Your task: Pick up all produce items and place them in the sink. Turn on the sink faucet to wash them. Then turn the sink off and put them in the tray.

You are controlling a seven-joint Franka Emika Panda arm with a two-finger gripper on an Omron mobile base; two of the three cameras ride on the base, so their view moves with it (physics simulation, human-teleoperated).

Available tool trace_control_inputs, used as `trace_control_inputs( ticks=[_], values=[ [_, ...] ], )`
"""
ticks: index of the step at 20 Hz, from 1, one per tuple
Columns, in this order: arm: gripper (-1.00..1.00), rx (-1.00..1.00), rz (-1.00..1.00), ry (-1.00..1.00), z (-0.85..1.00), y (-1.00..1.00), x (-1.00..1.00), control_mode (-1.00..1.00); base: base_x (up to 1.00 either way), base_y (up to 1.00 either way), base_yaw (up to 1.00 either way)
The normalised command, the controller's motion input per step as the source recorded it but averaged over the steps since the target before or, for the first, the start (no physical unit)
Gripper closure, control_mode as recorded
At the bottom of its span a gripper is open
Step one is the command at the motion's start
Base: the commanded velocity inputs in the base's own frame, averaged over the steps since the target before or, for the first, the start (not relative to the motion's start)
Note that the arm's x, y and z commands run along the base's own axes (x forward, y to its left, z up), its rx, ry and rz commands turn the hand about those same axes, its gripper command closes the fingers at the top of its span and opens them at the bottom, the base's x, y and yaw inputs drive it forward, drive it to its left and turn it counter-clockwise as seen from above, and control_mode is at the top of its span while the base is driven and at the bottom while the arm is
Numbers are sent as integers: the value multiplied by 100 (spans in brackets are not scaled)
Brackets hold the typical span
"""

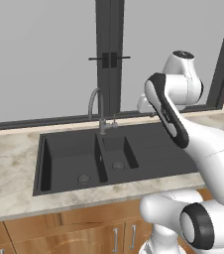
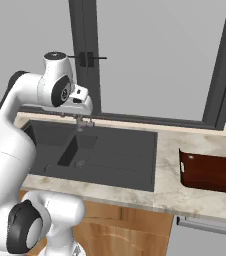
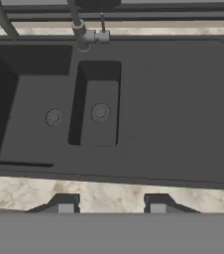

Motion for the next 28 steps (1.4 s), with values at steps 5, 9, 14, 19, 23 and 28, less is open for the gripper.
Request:
trace_control_inputs(
  ticks=[5, 9, 14, 19, 23, 28],
  values=[
    [-100, 4, 0, -6, -1, -25, -3, -100, 0, 0, 0],
    [-100, 2, -13, 0, -16, -64, -5, -100, 0, 0, 0],
    [-100, 6, -20, 7, -29, -88, -2, -100, 0, 0, 0],
    [-100, 8, -28, 1, -17, -85, -14, -100, 0, 0, 0],
    [-100, 8, -48, 6, -7, -74, -15, -100, 0, 0, 0],
    [-100, 7, -48, 12, 0, -73, -13, -100, 0, 0, 0]
  ],
)
